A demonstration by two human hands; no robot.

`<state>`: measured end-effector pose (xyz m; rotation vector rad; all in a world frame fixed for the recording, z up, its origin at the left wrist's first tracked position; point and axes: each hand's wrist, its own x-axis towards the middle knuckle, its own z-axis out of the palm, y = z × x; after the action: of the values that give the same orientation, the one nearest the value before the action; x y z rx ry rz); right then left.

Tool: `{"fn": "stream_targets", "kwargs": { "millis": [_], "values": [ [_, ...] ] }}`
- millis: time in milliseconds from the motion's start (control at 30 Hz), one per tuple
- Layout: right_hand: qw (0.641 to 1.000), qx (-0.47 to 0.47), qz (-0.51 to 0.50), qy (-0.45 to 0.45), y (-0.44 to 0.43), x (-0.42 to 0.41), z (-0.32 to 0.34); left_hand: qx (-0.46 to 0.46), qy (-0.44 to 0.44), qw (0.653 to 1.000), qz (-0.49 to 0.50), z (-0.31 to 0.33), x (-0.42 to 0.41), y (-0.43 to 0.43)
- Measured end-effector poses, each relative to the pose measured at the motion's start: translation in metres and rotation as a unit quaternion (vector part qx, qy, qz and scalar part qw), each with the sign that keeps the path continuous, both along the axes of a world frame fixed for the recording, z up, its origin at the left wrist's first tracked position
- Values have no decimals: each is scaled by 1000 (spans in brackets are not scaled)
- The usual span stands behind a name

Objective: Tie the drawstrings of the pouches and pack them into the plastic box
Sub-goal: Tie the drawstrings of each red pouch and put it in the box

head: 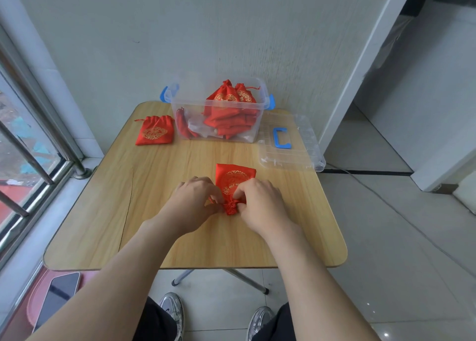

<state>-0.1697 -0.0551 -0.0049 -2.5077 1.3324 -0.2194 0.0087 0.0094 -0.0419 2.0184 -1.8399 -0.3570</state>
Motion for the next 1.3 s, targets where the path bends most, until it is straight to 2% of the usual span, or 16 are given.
{"fn": "stream_targets", "kwargs": {
  "millis": [333, 467, 600, 800, 967, 1133, 1300],
  "values": [
    [998, 17, 45, -38, -3, 3, -4, 39, 28, 999, 9, 13, -12, 5],
    [995, 72, 49, -42, 1, 1, -3, 33, 53, 998, 13, 12, -14, 4],
    [986, 131, 29, -98, -1, 2, -8, 9, 92, 995, 26, 13, -15, 2],
    [984, 107, -13, -140, -2, 3, -14, 0, 43, 998, 50, 7, -14, 1],
    [979, 125, -28, -161, -4, 3, -15, 10, 55, 997, 52, 8, -9, -1],
    [978, 139, -5, -152, -4, 0, -19, 24, 143, 985, 92, 16, -10, 1],
    [982, 131, 28, -137, -4, 0, -18, 3, 289, 950, 118, 25, -13, 5]
  ]
}}
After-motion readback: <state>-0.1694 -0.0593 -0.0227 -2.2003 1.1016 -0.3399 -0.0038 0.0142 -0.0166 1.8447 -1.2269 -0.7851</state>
